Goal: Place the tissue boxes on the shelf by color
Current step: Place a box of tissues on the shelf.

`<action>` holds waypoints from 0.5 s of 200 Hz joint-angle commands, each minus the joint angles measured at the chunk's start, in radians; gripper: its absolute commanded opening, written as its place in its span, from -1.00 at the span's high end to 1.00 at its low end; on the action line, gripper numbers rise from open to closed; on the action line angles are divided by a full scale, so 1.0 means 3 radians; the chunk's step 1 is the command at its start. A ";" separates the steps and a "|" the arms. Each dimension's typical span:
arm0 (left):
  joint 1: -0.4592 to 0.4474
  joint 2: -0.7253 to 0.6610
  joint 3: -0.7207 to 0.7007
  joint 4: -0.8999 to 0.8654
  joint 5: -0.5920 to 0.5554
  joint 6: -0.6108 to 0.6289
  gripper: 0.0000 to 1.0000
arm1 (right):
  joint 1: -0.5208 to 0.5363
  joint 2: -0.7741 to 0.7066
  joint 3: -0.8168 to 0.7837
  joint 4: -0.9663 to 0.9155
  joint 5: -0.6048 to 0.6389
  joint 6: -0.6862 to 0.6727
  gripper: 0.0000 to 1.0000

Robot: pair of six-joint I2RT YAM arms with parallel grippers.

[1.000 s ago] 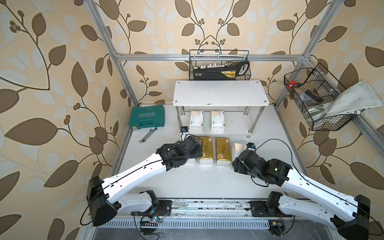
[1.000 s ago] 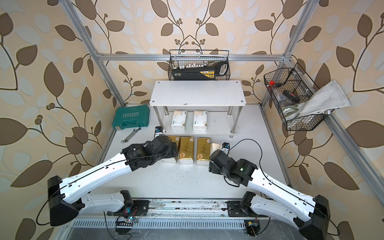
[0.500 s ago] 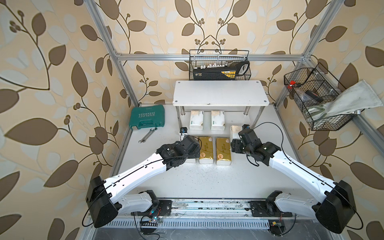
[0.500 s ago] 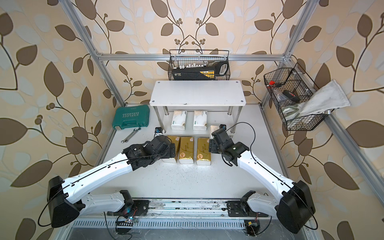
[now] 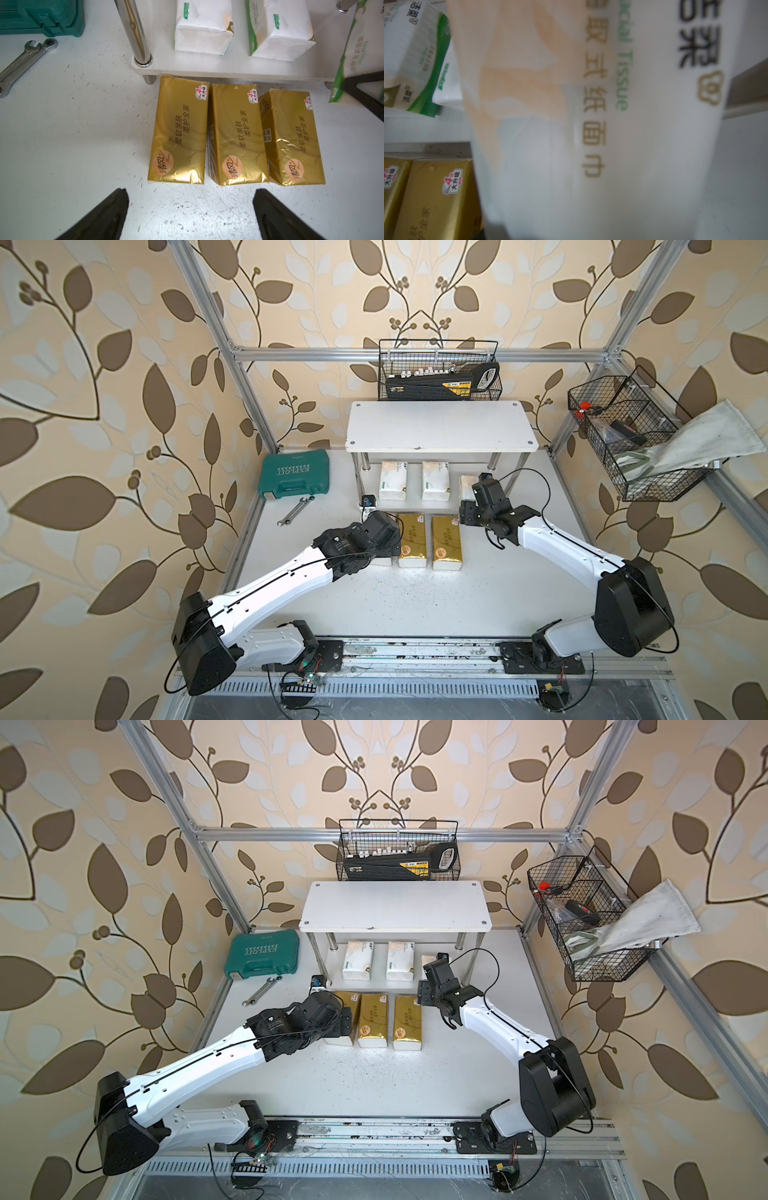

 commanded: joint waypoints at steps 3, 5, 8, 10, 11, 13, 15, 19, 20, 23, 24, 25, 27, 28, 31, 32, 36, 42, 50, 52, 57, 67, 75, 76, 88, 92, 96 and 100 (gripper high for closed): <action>0.0035 -0.0081 -0.0018 -0.0012 0.0035 -0.0014 -0.98 | -0.0061 0.0160 0.0179 0.0204 -0.0012 -0.0087 -0.46; 0.0035 -0.0082 -0.0017 -0.0016 0.0033 -0.0014 -0.98 | -0.0067 0.0172 0.0185 0.0209 -0.0023 -0.0087 -0.46; 0.0032 -0.0086 -0.0019 -0.0020 0.0034 -0.0014 -0.98 | -0.0080 0.0192 0.0190 0.0218 -0.0027 -0.0085 -0.46; 0.0033 -0.0087 -0.0018 -0.0022 0.0027 -0.0014 -0.98 | -0.0085 0.0207 0.0197 0.0224 -0.0034 -0.0086 -0.46; 0.0033 -0.0087 -0.0018 -0.0023 0.0029 -0.0014 -0.98 | -0.0087 0.0213 0.0198 0.0228 -0.0036 -0.0085 -0.46; 0.0033 -0.0091 -0.0017 -0.0023 0.0028 -0.0014 -0.98 | -0.0092 0.0224 0.0201 0.0235 -0.0034 -0.0087 -0.46; 0.0032 -0.0094 -0.0017 -0.0027 0.0030 -0.0014 -0.98 | -0.0096 0.0234 0.0206 0.0241 -0.0036 -0.0088 -0.46; 0.0037 -0.0099 -0.0022 -0.0028 0.0028 -0.0014 -0.98 | -0.0113 0.0259 0.0215 0.0250 -0.0038 -0.0085 -0.46; 0.0037 -0.0101 -0.0022 -0.0031 0.0026 -0.0014 -0.98 | -0.0114 0.0262 0.0217 0.0252 -0.0041 -0.0085 -0.46; 0.0033 -0.0106 -0.0022 -0.0030 0.0024 -0.0014 -0.98 | -0.0120 0.0276 0.0227 0.0253 -0.0044 -0.0085 -0.46; 0.0035 -0.0107 -0.0022 -0.0034 0.0024 -0.0014 -0.98 | -0.0125 0.0283 0.0228 0.0256 -0.0046 -0.0085 -0.46; 0.0033 -0.0107 -0.0022 -0.0036 0.0027 -0.0014 -0.98 | -0.0125 0.0292 0.0234 0.0254 -0.0047 -0.0085 -0.46; 0.0035 -0.0111 -0.0022 -0.0038 0.0024 -0.0014 -0.98 | -0.0131 0.0301 0.0238 0.0256 -0.0049 -0.0088 -0.46; 0.0036 -0.0112 -0.0022 -0.0038 0.0022 -0.0014 -0.98 | -0.0136 0.0303 0.0241 0.0257 -0.0051 -0.0087 -0.46; 0.0035 -0.0113 -0.0022 -0.0039 0.0021 -0.0014 -0.98 | -0.0142 0.0325 0.0248 0.0261 -0.0056 -0.0089 -0.46; 0.0036 -0.0115 -0.0022 -0.0041 0.0023 -0.0014 -0.98 | -0.0143 0.0328 0.0254 0.0262 -0.0057 -0.0090 -0.46; 0.0035 -0.0118 -0.0026 -0.0043 0.0024 -0.0014 -0.98 | -0.0152 0.0346 0.0267 0.0263 -0.0061 -0.0091 -0.46; 0.0035 -0.0123 -0.0024 -0.0048 0.0025 -0.0015 -0.98 | -0.0169 0.0381 0.0292 0.0264 -0.0068 -0.0090 -0.46; 0.0033 -0.0127 -0.0028 -0.0058 0.0024 -0.0016 -0.98 | -0.0185 0.0421 0.0318 0.0268 -0.0083 -0.0092 -0.46; 0.0035 -0.0128 -0.0028 -0.0059 0.0025 -0.0017 -0.98 | -0.0190 0.0432 0.0326 0.0272 -0.0089 -0.0093 -0.46; 0.0035 -0.0131 -0.0030 -0.0061 0.0024 -0.0024 -0.98 | -0.0204 0.0466 0.0348 0.0274 -0.0096 -0.0095 -0.46; 0.0034 -0.0137 -0.0033 -0.0063 0.0022 -0.0022 -0.98 | -0.0224 0.0523 0.0399 0.0266 -0.0113 -0.0104 -0.46; 0.0034 -0.0138 -0.0037 -0.0064 0.0027 -0.0032 -0.98 | -0.0238 0.0572 0.0438 0.0259 -0.0119 -0.0124 -0.46; 0.0033 -0.0138 -0.0038 -0.0064 0.0026 -0.0033 -0.98 | -0.0238 0.0574 0.0444 0.0256 -0.0120 -0.0125 -0.46; 0.0036 -0.0143 -0.0038 -0.0071 0.0027 -0.0042 -0.98 | -0.0264 0.0641 0.0512 0.0234 -0.0128 -0.0131 -0.46; 0.0035 -0.0147 -0.0041 -0.0074 0.0026 -0.0043 -0.98 | -0.0275 0.0666 0.0529 0.0228 -0.0134 -0.0134 -0.46; 0.0035 -0.0148 -0.0042 -0.0079 0.0028 -0.0048 -0.98 | -0.0284 0.0688 0.0550 0.0220 -0.0140 -0.0136 -0.46; 0.0032 -0.0152 -0.0043 -0.0082 0.0028 -0.0052 -0.98 | -0.0295 0.0706 0.0568 0.0217 -0.0145 -0.0140 -0.47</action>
